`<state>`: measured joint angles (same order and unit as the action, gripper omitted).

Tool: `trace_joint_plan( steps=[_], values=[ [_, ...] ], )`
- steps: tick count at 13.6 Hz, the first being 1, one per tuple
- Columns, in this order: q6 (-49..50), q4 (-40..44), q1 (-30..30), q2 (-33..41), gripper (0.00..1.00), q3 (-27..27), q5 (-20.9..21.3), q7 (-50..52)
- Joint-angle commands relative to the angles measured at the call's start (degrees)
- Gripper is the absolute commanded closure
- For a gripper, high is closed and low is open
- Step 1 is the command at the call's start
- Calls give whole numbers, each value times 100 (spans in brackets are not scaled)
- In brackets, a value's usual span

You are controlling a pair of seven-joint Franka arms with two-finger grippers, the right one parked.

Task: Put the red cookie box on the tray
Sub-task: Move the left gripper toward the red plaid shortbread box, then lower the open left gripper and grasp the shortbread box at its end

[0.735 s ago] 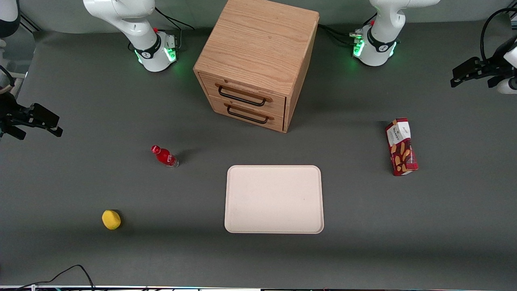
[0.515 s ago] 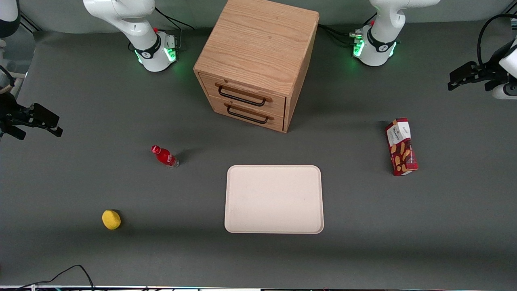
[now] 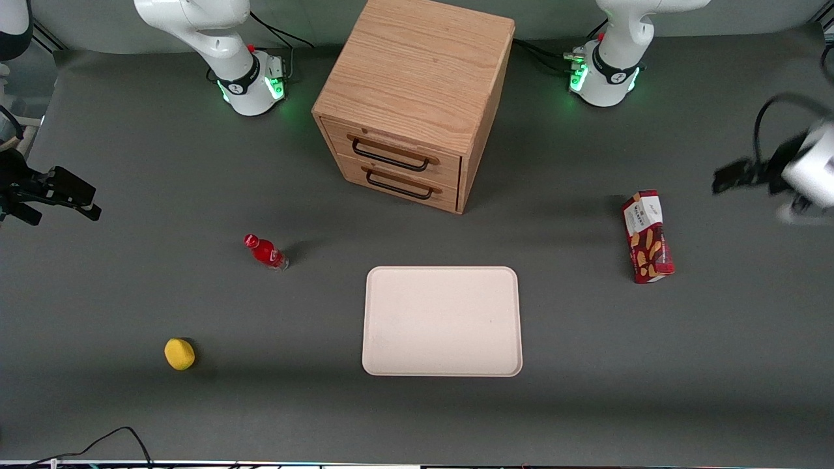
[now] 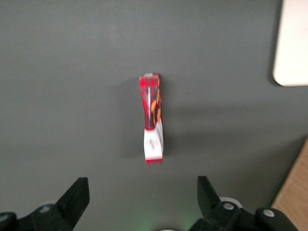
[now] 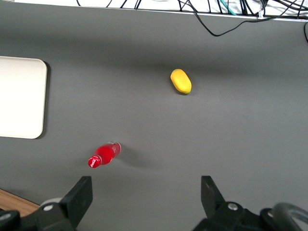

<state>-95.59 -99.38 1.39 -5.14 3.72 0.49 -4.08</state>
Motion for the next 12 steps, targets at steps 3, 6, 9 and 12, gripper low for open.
trace_joint_plan(
  steps=[3,6,9,12],
  values=[
    [-1895,-806,28,-998,0,41,13,-189],
    [-2735,-1451,-16,-1208,0,50,4,-760],
    [-3298,-2179,-33,-1095,0,50,13,-875],
    [-3782,-2840,-33,-866,40,94,13,-884]
  ],
)
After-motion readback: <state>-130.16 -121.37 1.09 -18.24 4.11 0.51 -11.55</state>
